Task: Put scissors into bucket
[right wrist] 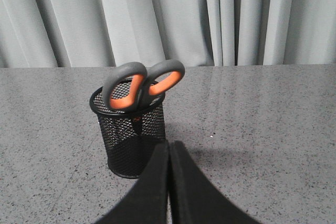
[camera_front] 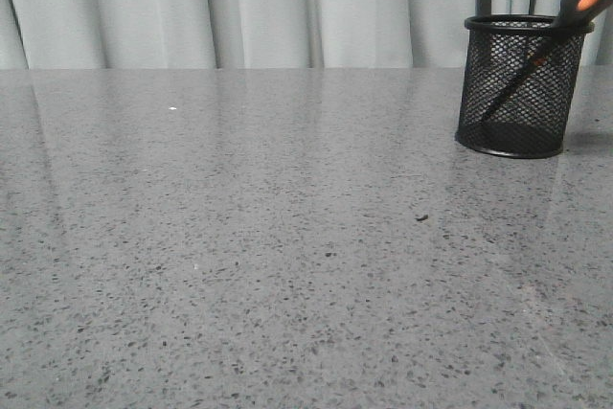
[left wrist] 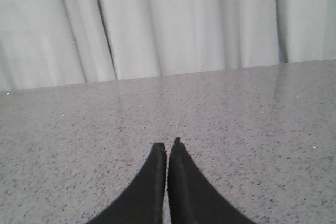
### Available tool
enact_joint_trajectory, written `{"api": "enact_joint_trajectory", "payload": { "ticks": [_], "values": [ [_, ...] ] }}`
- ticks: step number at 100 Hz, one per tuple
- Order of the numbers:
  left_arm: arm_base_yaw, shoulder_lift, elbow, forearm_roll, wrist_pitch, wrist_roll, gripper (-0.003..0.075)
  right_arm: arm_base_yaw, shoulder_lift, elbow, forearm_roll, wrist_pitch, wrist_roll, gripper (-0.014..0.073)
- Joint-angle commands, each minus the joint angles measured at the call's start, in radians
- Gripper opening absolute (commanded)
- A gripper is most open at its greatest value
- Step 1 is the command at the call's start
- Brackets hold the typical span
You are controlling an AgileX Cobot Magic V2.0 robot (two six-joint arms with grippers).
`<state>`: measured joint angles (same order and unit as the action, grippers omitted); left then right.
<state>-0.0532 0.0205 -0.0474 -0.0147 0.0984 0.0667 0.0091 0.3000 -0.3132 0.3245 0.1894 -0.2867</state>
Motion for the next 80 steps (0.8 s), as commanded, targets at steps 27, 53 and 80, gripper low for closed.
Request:
{"api": "enact_joint_trajectory", "payload": {
  "ticks": [27, 53, 80],
  "values": [
    [0.079, -0.051, 0.064, -0.035, -0.046, -0.016, -0.002, -0.005, 0.008, -0.02, 0.003, -0.081, -0.008, -0.0071],
    [0.079, -0.051, 0.064, -0.048, -0.052, -0.016, -0.002, -0.005, 0.008, -0.02, 0.003, -0.081, -0.008, -0.0071],
    [0.079, -0.051, 0.064, -0.048, -0.052, -0.016, -0.002, -0.005, 0.008, -0.02, 0.003, -0.081, -0.008, -0.0071]
  ]
}}
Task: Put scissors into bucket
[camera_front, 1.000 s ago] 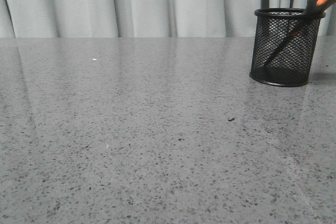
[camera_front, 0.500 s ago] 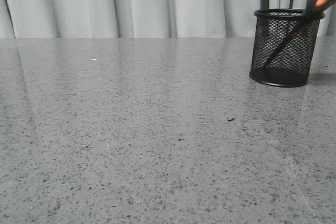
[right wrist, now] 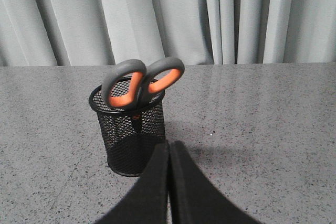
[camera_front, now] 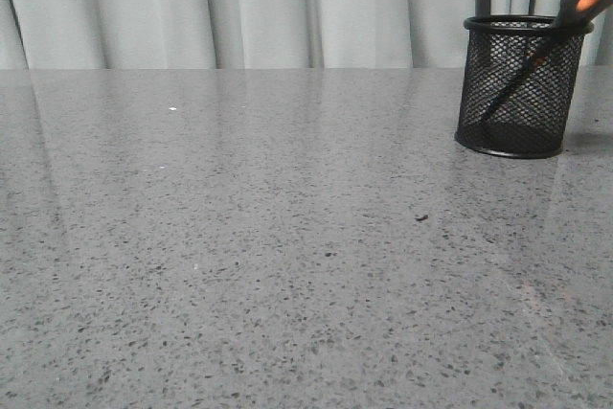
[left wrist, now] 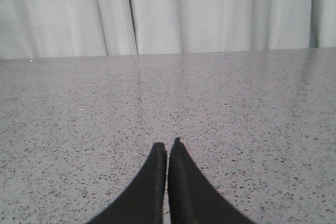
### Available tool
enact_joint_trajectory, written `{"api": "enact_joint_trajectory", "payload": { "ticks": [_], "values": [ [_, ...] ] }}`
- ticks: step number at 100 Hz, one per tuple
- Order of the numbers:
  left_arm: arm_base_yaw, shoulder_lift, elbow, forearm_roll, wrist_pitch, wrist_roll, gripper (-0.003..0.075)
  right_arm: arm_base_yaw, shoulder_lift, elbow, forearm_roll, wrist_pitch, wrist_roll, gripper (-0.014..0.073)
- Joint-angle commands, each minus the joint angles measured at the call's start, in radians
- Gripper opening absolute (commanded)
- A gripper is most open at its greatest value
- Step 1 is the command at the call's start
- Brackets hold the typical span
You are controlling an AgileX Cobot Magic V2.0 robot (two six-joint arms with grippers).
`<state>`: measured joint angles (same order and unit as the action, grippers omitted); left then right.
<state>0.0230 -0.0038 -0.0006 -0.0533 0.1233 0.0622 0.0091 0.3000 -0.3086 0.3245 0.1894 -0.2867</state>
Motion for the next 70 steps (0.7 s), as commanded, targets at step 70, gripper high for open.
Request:
{"api": "enact_joint_trajectory", "payload": {
  "ticks": [70],
  "values": [
    [0.002, -0.027, 0.018, -0.01, -0.077, -0.011, -0.002, -0.005, -0.061, 0.076, -0.236, -0.145, 0.141, -0.0071]
  ]
}}
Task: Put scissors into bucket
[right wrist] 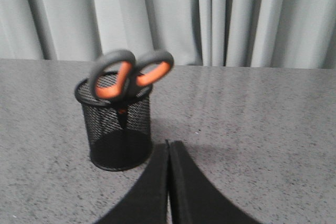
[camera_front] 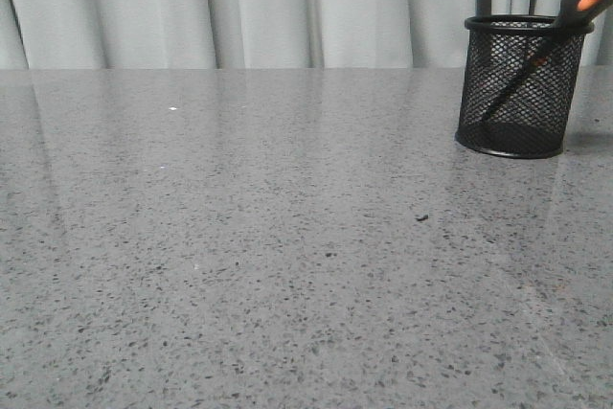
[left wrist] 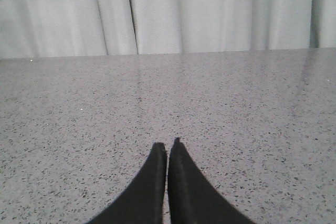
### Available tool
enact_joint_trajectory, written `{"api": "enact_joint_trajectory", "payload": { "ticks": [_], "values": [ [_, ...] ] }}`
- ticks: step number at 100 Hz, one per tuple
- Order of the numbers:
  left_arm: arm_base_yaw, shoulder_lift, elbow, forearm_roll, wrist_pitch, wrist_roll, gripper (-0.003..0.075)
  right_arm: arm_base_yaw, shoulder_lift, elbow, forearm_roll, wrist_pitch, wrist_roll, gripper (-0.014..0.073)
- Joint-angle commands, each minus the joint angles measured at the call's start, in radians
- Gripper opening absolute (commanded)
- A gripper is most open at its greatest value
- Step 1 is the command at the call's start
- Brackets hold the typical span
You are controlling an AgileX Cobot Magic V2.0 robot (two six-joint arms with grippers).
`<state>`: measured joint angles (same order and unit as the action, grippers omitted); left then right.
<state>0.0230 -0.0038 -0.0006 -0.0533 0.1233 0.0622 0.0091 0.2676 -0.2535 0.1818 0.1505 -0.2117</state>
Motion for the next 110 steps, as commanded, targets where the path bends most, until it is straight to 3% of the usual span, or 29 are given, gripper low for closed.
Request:
{"api": "enact_joint_trajectory", "payload": {
  "ticks": [1, 39, 54, 110],
  "values": [
    [0.002, -0.027, 0.018, -0.01, -0.077, -0.011, -0.002, -0.005, -0.036, 0.033, -0.095, -0.107, 0.069, -0.0071],
    [0.002, -0.027, 0.018, -0.01, -0.077, -0.011, -0.002, -0.006, -0.263, 0.292, -0.173, -0.136, 0.135, -0.0071],
    [0.002, -0.025, 0.018, -0.01, -0.077, -0.011, -0.002, -0.032, -0.295, 0.29, -0.182, -0.067, 0.135, -0.0071],
    [0.002, -0.025, 0.018, -0.01, -0.077, -0.011, -0.002, -0.036, -0.295, 0.29, -0.182, -0.084, 0.135, -0.0071]
  ]
}}
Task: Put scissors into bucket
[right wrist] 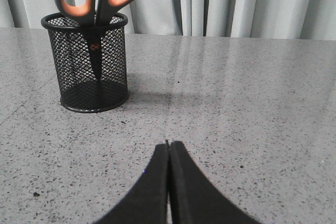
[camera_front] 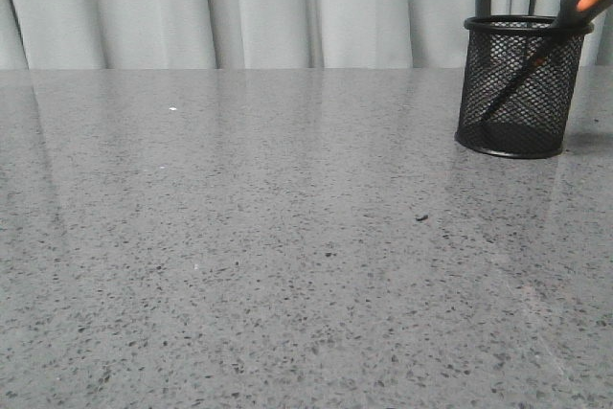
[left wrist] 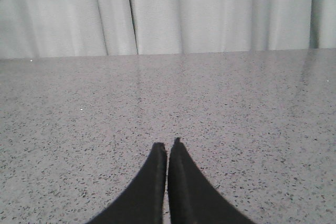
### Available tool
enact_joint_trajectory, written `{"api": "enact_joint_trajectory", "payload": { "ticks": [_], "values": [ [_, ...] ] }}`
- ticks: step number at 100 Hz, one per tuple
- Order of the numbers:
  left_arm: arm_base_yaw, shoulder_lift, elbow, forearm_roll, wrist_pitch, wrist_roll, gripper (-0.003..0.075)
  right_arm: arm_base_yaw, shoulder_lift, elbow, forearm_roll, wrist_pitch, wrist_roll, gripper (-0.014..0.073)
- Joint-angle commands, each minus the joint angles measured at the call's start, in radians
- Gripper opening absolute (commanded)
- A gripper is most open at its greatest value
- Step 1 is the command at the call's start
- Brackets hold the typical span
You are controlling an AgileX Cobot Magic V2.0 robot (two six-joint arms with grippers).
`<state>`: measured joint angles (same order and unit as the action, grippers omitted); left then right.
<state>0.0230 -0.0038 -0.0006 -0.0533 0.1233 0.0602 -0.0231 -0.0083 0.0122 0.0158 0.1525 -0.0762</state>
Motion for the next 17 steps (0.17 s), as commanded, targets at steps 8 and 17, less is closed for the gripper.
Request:
{"api": "enact_joint_trajectory", "payload": {
  "ticks": [8, 17],
  "values": [
    [0.002, -0.025, 0.018, -0.01, -0.077, -0.009, -0.002, -0.004, -0.019, 0.025, -0.016, -0.086, -0.001, -0.0071],
    [0.002, -0.025, 0.018, -0.01, -0.077, -0.009, -0.002, -0.004, -0.019, 0.025, -0.016, -0.086, -0.001, -0.0071]
  ]
}}
